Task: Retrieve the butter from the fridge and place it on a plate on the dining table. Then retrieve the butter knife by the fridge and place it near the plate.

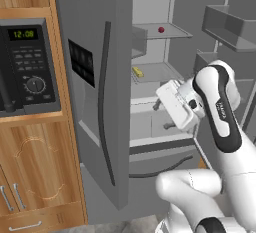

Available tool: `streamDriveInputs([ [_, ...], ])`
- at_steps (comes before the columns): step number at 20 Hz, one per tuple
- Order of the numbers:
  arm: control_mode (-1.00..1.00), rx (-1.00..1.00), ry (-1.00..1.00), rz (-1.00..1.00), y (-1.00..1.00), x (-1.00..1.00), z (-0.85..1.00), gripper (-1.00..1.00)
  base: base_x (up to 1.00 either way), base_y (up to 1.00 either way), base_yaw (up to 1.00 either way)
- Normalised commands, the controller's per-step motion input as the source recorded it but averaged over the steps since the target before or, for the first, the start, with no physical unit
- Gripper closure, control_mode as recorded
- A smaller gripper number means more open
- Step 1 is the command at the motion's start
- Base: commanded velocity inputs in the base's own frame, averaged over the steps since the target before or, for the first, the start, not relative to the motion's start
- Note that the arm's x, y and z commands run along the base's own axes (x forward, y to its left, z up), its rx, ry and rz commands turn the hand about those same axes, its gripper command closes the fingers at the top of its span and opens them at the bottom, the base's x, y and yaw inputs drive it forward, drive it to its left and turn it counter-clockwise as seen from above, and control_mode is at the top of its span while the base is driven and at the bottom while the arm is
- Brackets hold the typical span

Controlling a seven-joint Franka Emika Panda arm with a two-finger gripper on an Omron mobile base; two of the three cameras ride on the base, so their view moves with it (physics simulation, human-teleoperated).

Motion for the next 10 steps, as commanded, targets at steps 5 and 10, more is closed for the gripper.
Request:
streamDriveInputs([
  [5,-1.0,0.0,0.0,0.09,0.29,0.47,-0.3,-1.0,0.0,0.0,0.0],
  [10,-1.0,0.0,0.0,0.1,0.2,0.46,-0.31,-1.0,0.0,0.0,0.0],
])
